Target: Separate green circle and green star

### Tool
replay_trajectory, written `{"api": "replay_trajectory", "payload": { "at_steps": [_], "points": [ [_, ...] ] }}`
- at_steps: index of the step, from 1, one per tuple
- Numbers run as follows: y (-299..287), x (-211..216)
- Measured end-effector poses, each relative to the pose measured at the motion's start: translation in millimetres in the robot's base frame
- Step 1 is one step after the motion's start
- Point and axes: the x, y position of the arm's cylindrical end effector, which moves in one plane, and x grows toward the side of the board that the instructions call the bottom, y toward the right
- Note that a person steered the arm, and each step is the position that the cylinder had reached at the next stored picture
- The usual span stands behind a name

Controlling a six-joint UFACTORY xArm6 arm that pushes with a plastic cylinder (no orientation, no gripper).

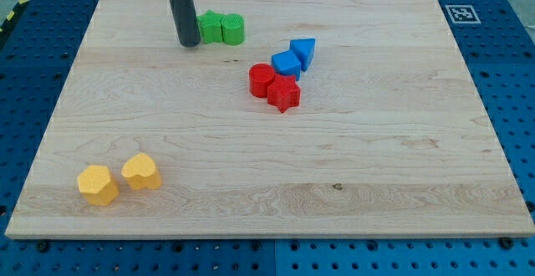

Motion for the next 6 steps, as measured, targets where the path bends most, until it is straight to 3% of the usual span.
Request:
{"api": "replay_trajectory", "payload": {
  "at_steps": [2, 6],
  "points": [
    [24.3, -2.0],
    [159.4, -28.8]
  ]
}}
